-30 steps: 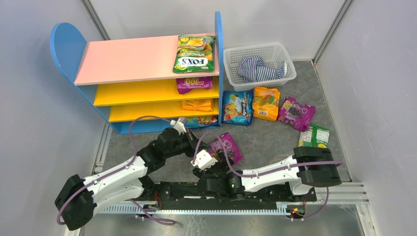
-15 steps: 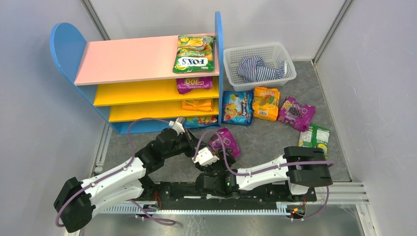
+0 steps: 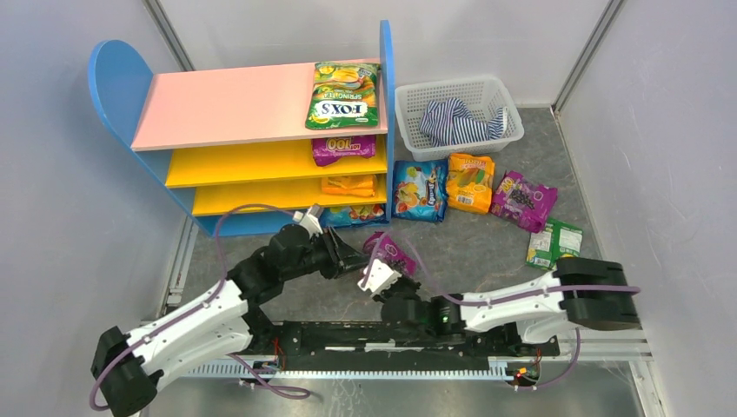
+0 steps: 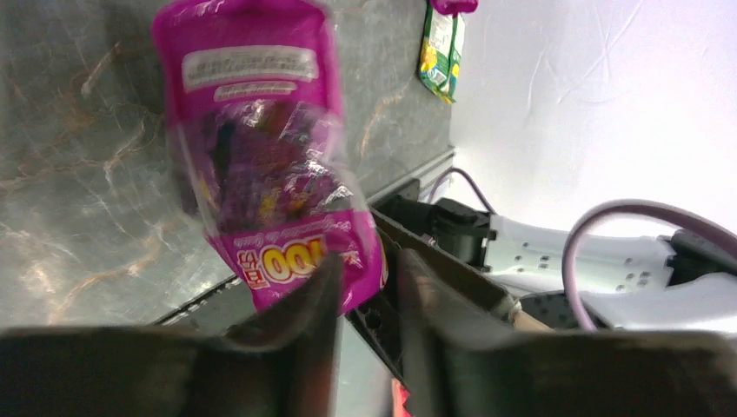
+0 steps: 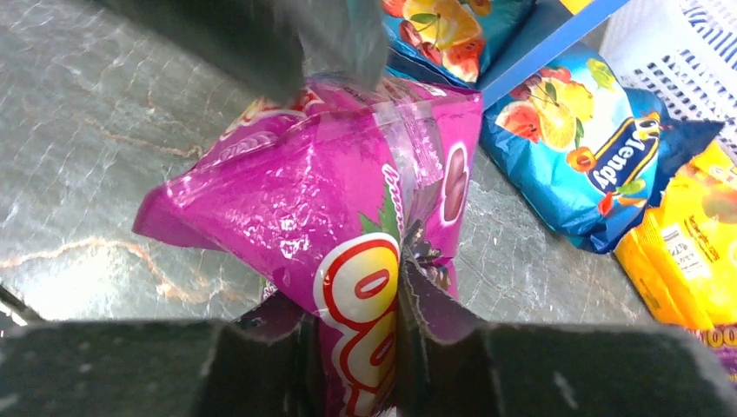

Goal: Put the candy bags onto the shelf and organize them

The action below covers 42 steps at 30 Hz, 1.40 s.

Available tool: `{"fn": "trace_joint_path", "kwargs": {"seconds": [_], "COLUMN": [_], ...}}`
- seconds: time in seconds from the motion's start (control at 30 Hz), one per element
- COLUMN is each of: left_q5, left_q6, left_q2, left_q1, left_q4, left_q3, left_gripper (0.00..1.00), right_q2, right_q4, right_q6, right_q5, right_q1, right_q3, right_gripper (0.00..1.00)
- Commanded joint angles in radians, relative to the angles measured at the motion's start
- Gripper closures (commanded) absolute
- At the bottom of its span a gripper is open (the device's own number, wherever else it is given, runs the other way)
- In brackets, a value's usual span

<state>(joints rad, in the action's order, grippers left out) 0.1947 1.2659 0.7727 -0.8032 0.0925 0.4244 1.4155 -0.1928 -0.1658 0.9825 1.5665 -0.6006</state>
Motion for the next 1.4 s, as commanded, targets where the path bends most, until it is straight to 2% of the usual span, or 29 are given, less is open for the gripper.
{"fn": "trace_joint_path", "kwargs": {"seconds": [0.0,0.07,0.13,0.27,0.47,0.6,0.73,0.87,1.17,1.37], "left_q5": [-0.18,-0.272,-0.354,-0.515,-0.689,-0.757,-0.769,-0.794,-0.786,-0.739], "left_q6": [-0.161,-0.227,-0.287,-0.364,-0.407,-0.402,-0.394,-0.39,-0.339,-0.312], "left_q2": [-0.091,-0.126,-0.159,-0.221,-0.361,-0.447,-0.487,-0.497,-0.541,-0.552], "left_q1": [0.005,0.006,0.006,0.005,0.005,0.005,0.004,0.004,0.004,0.004], "left_q4": [0.221,0.357,0.476,0.695,0.889,0.961,1.01,1.072,1.159,1.135], "left_q3": [0.208,0.296,0.387,0.557,0.727,0.777,0.791,0.837,0.861,0.793], "left_gripper": [0.48,0.31,0.2,0.12,0.07,0.01,0.0,0.0,0.0,0.0], "right_q2": [-0.145,-0.2,-0.236,-0.259,-0.243,-0.186,-0.081,0.041,0.333,0.466], "right_q4": [-0.136,-0.127,-0.092,-0.006,0.051,0.057,0.072,0.117,0.249,0.252], "right_q6": [0.183,0.26,0.325,0.425,0.569,0.681,0.783,0.887,1.097,1.229], "right_q5": [-0.28,-0.361,-0.42,-0.465,-0.488,-0.471,-0.473,-0.546,-0.539,-0.534], "right_q1": [0.001,0.0,-0.001,-0.002,-0.001,-0.011,-0.036,-0.063,-0.164,-0.236], "right_q3": [0.082,0.09,0.072,-0.015,-0.206,-0.366,-0.561,-0.764,-1.204,-1.367], "right_gripper": [0.81,0.87,0.92,0.97,0.99,0.98,0.99,0.99,1.0,0.99]}}
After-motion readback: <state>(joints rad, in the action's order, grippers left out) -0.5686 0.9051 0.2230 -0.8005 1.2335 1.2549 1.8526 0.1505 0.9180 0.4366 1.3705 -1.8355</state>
